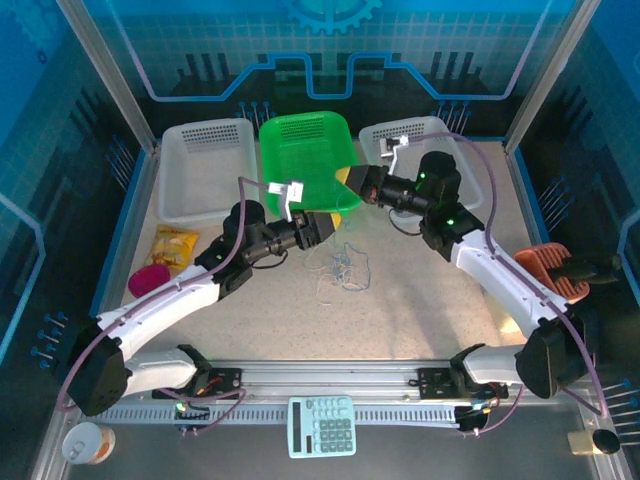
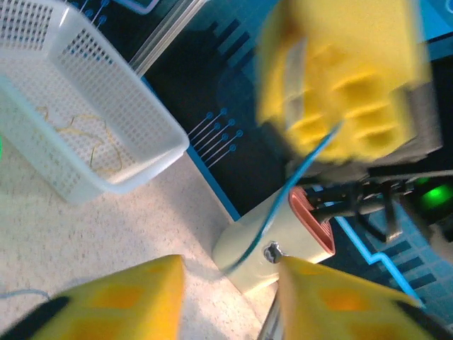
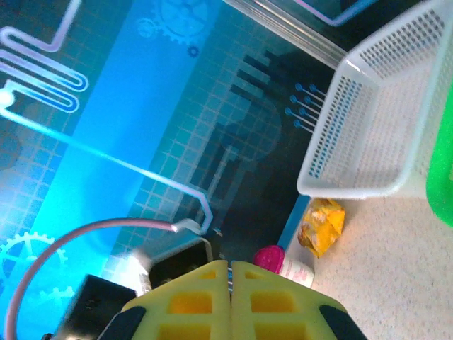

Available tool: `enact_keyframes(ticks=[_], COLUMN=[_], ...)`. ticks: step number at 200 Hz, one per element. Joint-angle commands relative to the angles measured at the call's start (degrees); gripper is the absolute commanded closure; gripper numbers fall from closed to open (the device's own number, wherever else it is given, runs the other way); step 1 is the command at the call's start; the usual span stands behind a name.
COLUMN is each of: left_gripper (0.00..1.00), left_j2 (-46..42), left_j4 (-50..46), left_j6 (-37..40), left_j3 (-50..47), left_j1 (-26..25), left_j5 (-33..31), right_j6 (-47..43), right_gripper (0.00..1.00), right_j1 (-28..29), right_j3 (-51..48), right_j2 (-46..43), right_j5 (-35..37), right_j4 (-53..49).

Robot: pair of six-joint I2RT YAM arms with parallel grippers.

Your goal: Untangle the cables

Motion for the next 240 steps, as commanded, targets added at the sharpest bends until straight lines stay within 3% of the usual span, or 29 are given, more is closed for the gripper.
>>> enact_keyframes(ticks=[1, 54, 99, 161, 203, 213, 229, 232, 240], left_gripper=[0.38, 0.26, 0.23, 0.23, 0.42, 0.56, 1.0, 1.0, 1.0], left_j2=[-1.79, -5.48, -4.11, 1.21, 3.61, 3.78, 3.77, 3.8, 3.59], left_j4=[-3.11, -7.46, -11.35, -10.98, -9.04, -8.35, -7.05, -6.99, -7.22], left_j6=[2.97, 8.12, 12.64, 12.6, 11.18, 10.67, 9.22, 8.97, 8.33], left_j3=[-0.3, 2.04, 8.04, 14.09, 15.22, 15.19, 15.16, 15.21, 15.46], left_j1=[0.24, 0.22, 0.22, 0.3, 0.24, 0.24, 0.26, 0.27, 0.22], left_j5=[1.28, 0.35, 1.98, 4.14, 5.58, 5.7, 5.5, 5.34, 4.66], right_j6=[-6.15, -12.32, -13.49, -14.0, -13.64, -13.68, -13.94, -13.88, -13.15], right_gripper=[1.0, 1.0, 1.0, 1.0, 1.0, 1.0, 1.0, 0.98, 0.79], right_j1=[-0.46, 0.23, 1.8, 3.33, 3.69, 3.72, 3.5, 3.21, 1.88], right_j3=[3.53, 6.03, 6.51, 7.36, 7.36, 7.36, 7.14, 7.11, 6.46], right_j2=[-2.42, -3.86, -3.42, -2.94, -3.08, -3.12, -3.28, -3.44, -4.18], right_j5=[-2.97, -3.67, -3.24, -2.89, -2.8, -2.71, -2.61, -2.62, -2.55], right_j4=[-2.3, -7.43, -8.57, -9.22, -8.84, -8.87, -8.66, -8.62, -7.78])
